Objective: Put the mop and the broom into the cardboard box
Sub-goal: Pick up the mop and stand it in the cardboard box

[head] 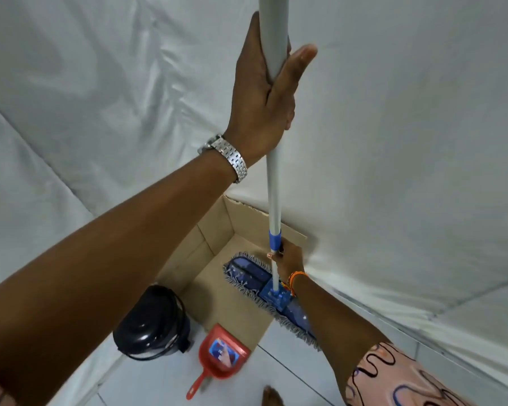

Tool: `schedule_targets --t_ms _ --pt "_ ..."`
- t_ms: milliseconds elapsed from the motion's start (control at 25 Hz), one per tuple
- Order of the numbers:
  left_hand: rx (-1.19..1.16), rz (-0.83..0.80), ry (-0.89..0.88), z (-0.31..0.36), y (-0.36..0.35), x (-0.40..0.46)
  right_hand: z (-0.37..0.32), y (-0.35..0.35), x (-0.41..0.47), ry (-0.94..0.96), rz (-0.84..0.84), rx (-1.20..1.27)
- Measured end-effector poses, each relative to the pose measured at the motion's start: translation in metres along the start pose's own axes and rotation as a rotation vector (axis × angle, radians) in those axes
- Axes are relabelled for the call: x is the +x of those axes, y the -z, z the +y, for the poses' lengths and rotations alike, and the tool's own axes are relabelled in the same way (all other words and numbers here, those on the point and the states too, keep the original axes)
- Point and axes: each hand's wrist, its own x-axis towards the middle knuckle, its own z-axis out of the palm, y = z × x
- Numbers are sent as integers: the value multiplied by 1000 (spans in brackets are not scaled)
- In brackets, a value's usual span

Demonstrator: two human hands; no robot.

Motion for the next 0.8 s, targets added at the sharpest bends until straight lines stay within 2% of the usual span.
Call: schedule_targets --t_ms 160,280,400,520,680,800 --pt "-29 -50 47 -106 44 35 -21 -68 94 -72 -4 -49" --pt "-73 -143 47 -184 59 45 -11 -111 152 -138 28 -33" --pt "-99 -130 42 -250 72 52 3 -148 202 -214 64 21" --pt "-100 -103 23 -299 90 59 12 -173 243 -271 67 32" --pt "-93 -36 34 -351 111 70 25 -193 280 -222 86 -97" --pt "-66 -34 46 -384 111 89 26 -196 301 -234 94 -100"
